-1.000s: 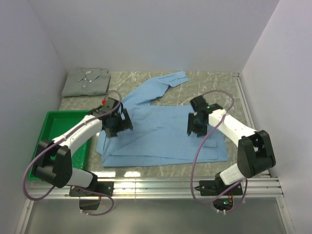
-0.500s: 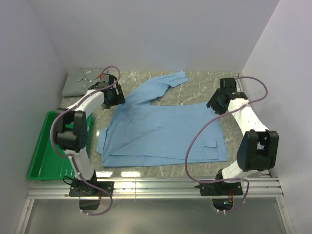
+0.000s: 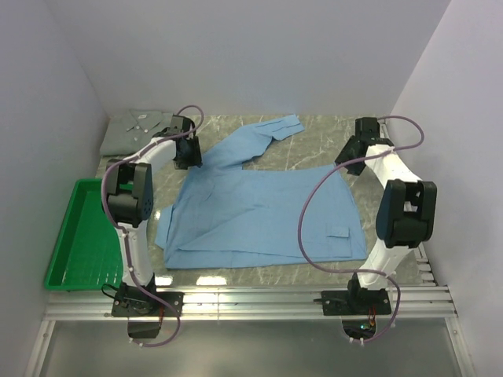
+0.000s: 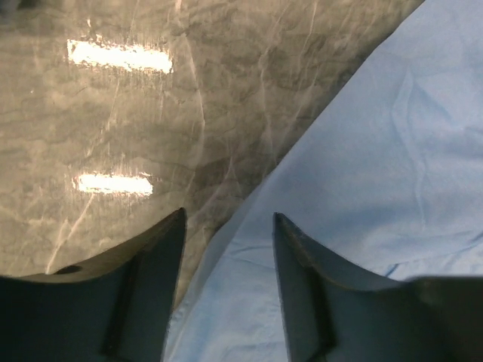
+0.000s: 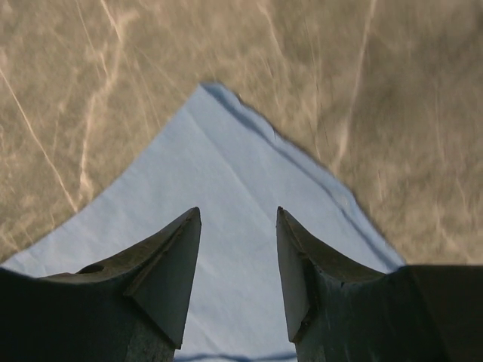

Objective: Fold and stack the long sleeve shirts
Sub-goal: Fold the shirt

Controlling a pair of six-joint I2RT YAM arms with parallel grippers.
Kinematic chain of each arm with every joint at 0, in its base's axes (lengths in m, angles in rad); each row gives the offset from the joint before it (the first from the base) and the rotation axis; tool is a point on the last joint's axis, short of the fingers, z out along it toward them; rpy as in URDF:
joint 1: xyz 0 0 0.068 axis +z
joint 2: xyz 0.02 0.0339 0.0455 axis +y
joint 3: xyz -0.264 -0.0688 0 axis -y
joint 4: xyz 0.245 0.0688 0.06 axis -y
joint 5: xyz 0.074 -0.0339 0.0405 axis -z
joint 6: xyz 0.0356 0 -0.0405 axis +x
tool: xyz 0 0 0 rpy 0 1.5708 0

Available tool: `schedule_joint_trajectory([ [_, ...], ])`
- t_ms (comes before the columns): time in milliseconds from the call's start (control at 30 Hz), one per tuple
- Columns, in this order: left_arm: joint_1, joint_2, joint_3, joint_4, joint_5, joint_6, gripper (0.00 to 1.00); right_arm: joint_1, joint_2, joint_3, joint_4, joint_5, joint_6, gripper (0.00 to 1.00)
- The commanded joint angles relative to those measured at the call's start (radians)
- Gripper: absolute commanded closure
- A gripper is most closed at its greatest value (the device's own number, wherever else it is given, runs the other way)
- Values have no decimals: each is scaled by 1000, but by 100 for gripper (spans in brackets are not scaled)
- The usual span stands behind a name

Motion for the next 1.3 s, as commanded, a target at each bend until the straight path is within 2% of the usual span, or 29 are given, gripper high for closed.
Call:
schedule_joint_trajectory([
  [0, 11, 9, 36, 16, 36, 30, 46, -28, 67, 83, 62, -27, -132, 48],
  [167, 17, 17, 9, 41, 75, 40, 52, -28, 145, 171, 62, -76, -273, 48],
  [267, 18, 24, -5, 52, 84, 40, 60, -30, 173, 194, 63, -88, -330, 48],
  [367, 26, 38, -7, 44, 69, 40, 75, -28, 213, 232, 53, -97, -374, 48],
  [400, 32, 47, -3, 35, 67, 40, 85, -28, 239, 244, 46, -99, -383, 48],
  [467, 40, 47, 1, 32, 67, 34, 92, -24, 265, 284, 30, -99, -413, 48],
  [733, 69, 61, -5, 50, 93, 43, 93, -10, 424, 471, -107, -100, -519, 47],
  [1000, 72, 82, -13, 55, 104, 46, 99, 39, 498, 531, -152, -177, -632, 46],
  [1267, 72, 96, -16, 53, 105, 47, 100, 79, 533, 573, -164, -206, -661, 46],
])
